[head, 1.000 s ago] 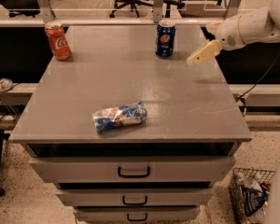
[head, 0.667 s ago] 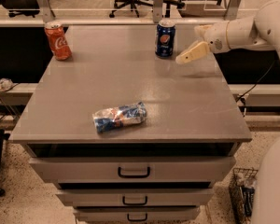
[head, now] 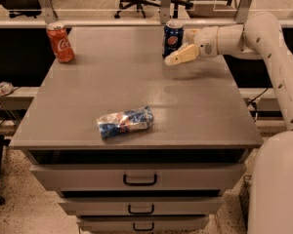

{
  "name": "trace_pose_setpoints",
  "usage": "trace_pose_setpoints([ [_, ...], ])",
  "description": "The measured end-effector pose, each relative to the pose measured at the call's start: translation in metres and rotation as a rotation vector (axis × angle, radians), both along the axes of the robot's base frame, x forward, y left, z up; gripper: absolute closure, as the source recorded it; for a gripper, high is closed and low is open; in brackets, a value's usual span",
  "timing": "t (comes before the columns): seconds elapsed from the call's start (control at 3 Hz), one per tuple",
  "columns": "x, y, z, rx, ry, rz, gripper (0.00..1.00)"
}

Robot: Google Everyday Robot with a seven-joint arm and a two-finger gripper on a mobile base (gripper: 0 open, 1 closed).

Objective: Knock pepsi can over

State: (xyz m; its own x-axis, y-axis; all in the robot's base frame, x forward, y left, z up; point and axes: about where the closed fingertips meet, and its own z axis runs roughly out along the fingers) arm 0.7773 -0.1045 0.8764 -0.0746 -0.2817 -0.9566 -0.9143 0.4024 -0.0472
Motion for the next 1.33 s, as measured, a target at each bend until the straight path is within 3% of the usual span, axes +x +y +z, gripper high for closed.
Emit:
trace_pose_setpoints([
  [0.67,-0.042,0.047,0.028,0.083,0.028,0.17,0.0],
  [1.0,-0.069,0.058,0.048,0.114,0.03,0.242,0.0],
  [1.33,-0.098,0.059,0.069,0.138,0.029,0.277,0.0],
])
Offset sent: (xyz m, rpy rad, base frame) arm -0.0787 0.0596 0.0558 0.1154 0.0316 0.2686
